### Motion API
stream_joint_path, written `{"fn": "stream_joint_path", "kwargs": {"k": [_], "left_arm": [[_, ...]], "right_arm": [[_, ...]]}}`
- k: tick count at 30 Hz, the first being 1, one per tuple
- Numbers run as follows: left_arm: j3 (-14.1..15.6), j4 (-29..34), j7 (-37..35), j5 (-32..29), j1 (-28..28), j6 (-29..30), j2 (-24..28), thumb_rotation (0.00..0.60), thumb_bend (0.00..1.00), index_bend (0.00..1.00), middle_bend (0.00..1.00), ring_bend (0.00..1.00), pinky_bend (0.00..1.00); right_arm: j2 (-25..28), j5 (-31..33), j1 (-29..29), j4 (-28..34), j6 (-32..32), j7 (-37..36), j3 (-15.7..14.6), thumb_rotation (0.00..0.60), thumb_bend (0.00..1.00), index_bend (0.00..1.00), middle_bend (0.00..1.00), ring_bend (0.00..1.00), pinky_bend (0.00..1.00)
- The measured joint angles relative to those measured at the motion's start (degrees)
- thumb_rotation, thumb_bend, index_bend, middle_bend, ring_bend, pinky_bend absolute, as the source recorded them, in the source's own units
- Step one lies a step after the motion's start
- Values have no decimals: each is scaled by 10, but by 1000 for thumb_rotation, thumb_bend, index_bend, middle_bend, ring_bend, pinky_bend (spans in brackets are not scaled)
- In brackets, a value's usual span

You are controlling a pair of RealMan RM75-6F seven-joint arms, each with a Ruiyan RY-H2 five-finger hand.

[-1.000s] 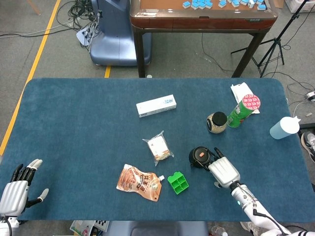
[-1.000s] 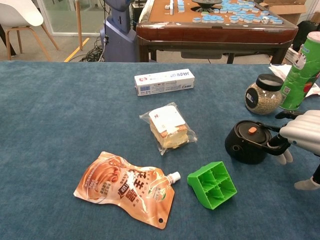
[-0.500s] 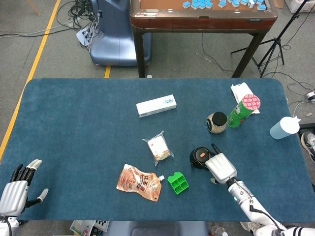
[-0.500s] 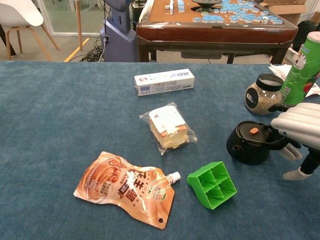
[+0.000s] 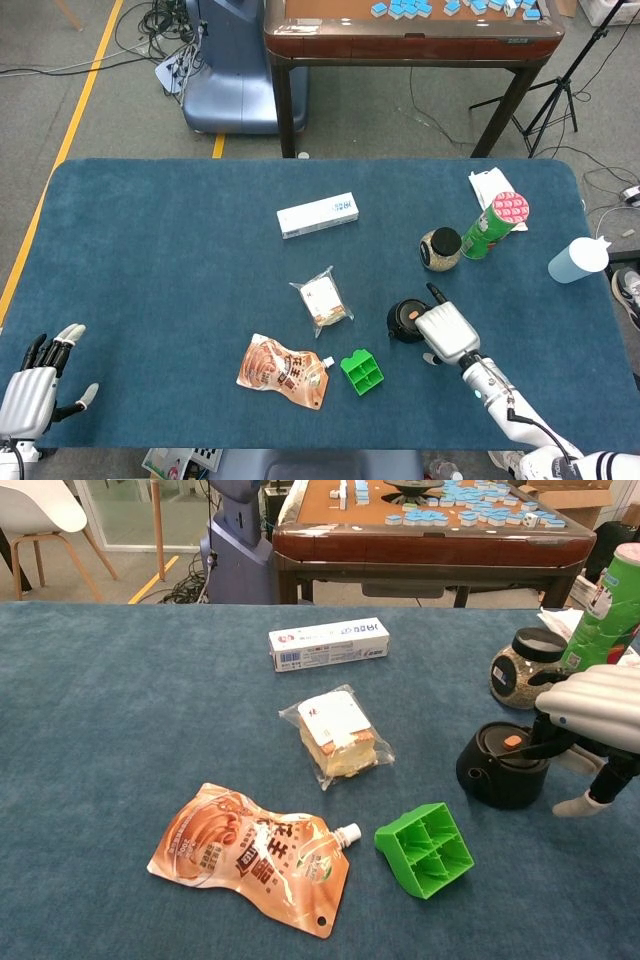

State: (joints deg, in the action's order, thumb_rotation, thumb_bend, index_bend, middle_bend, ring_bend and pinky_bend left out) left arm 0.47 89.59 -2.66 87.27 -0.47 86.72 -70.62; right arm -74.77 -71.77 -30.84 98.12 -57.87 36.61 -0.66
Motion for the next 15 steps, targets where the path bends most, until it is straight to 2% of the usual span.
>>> {"fn": "stream_joint_path", "kwargs": {"k": [7, 15], "left_arm": [[0, 5, 6, 0, -1, -2, 1, 600, 247, 92, 86, 124, 0], [1, 9, 10, 3, -2, -1, 1, 600, 247, 92, 86, 124, 0]], "right_arm": [[-1, -15, 0, -14, -8, -38, 8, 600, 0, 968, 885, 772, 10], [7, -26, 2, -21, -14, -71, 16, 600, 0, 991, 905, 792, 10]]}}
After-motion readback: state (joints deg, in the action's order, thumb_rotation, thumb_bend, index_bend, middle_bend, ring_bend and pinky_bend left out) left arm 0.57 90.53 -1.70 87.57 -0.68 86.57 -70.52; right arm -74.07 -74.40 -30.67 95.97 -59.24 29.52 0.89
